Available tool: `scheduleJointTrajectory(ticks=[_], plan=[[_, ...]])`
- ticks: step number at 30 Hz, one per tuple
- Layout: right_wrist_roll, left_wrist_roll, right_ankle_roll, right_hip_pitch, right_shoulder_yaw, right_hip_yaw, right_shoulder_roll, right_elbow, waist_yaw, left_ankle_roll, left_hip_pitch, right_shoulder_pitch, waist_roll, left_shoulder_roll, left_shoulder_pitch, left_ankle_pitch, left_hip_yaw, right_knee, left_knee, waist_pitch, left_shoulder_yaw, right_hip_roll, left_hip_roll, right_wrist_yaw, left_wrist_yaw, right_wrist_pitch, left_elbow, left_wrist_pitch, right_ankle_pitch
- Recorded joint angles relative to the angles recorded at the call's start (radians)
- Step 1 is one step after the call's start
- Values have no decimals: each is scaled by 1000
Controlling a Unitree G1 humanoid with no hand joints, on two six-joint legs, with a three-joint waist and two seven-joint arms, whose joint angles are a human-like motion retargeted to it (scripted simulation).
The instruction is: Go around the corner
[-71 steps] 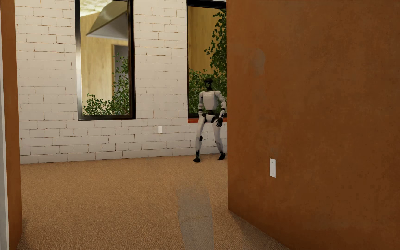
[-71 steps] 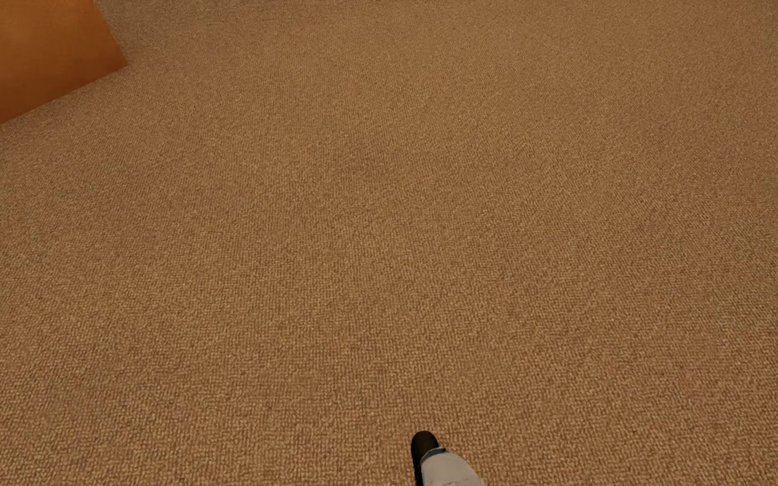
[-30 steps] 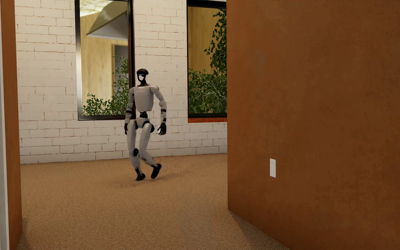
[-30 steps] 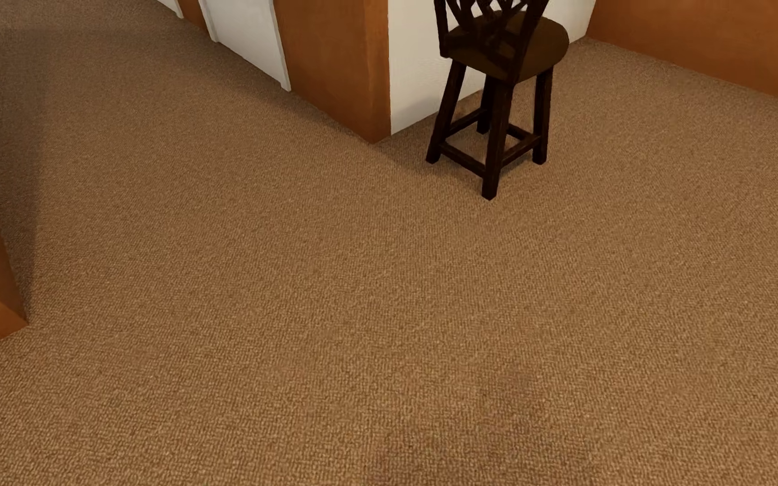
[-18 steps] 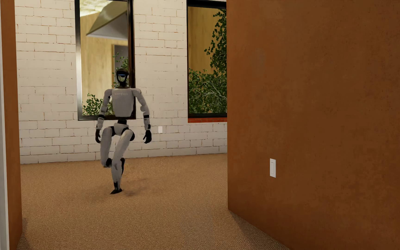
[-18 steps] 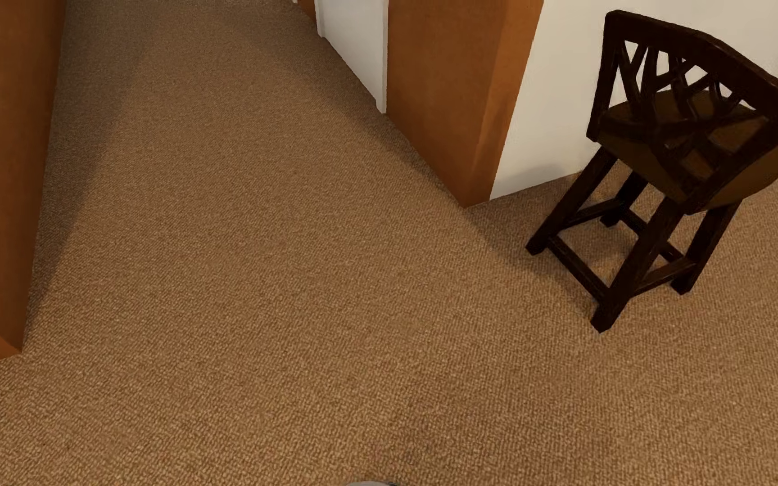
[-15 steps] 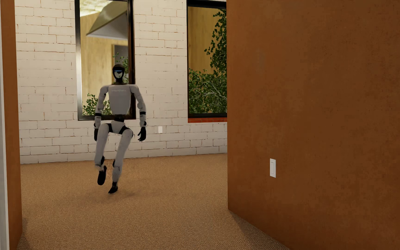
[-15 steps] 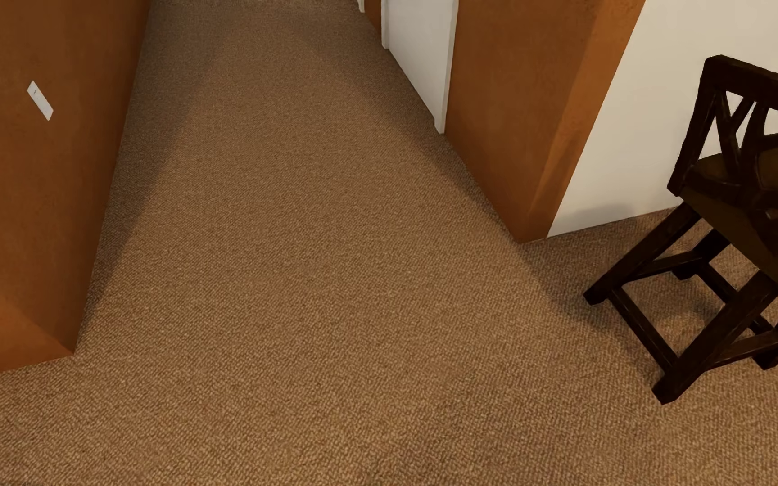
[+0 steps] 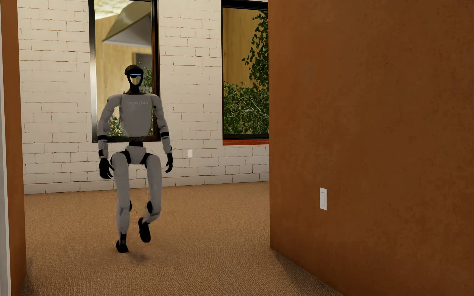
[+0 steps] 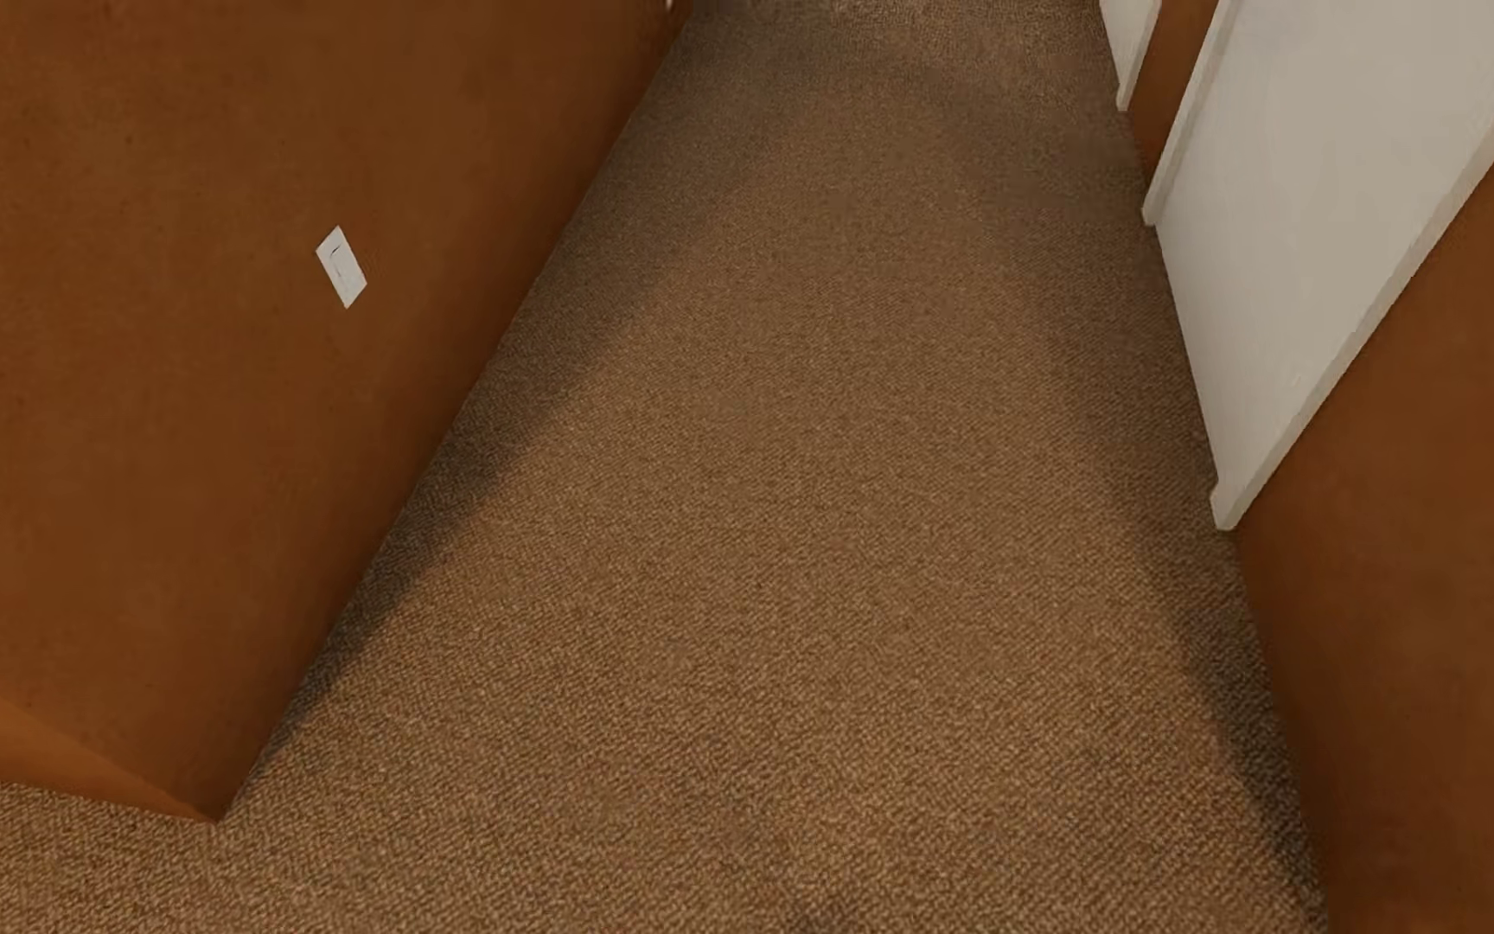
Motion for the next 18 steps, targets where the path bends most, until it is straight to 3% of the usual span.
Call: scheduleJointTrajectory(ticks=[3,5,7,8,9,10,11,13,14,15,17,18], plan=[[0,0,0,314,-82,0,-23,-98,160,0,-209,-111,-51,35,63,9,0,-168,-445,0,45,-55,8,0,0,0,50,0,-242],[0,0,0,420,-113,0,-43,-163,236,0,-279,-201,-48,45,80,58,0,-185,-813,-28,66,-66,46,0,0,0,86,0,-335],[0,0,0,519,-154,0,-47,-221,301,0,-342,-232,-65,52,104,35,0,-146,-787,-24,86,-129,79,0,0,0,113,0,-312],[0,0,0,552,-173,0,-32,-238,321,0,-351,-218,-80,50,115,53,0,-80,-682,-24,86,-163,70,0,0,0,140,0,-233],[0,0,0,522,-185,0,-6,-238,324,0,-381,-189,-105,46,121,120,0,48,-568,-50,83,-187,53,0,0,0,172,0,-78],[0,0,0,466,-180,0,25,-210,294,0,-372,-155,-135,40,114,143,0,240,-459,-52,59,-210,10,0,0,0,213,0,125],[0,0,0,388,-167,0,35,-198,254,0,-279,-114,-150,33,102,101,0,480,-440,-16,71,-220,-56,0,0,0,208,0,267],[0,0,0,158,-56,0,66,-99,158,0,-90,-86,-143,7,78,43,0,825,-504,11,84,-181,-108,0,0,0,140,0,120],[0,0,0,35,-99,0,96,-58,95,0,11,-34,-109,-12,68,41,0,832,-574,3,107,-125,-92,0,0,0,73,0,87],[0,0,0,-57,-67,0,99,-20,26,0,123,12,-94,-19,61,42,0,728,-654,7,128,-103,-96,0,0,0,-4,0,124],[0,0,0,-195,0,0,94,45,-96,0,309,100,-63,-18,26,34,0,303,-769,4,143,-74,-62,0,0,0,-170,0,278],[0,0,0,-249,10,0,92,75,-141,0,366,133,-69,-9,-15,15,0,88,-793,-3,148,-92,-55,0,0,0,-245,0,227]])
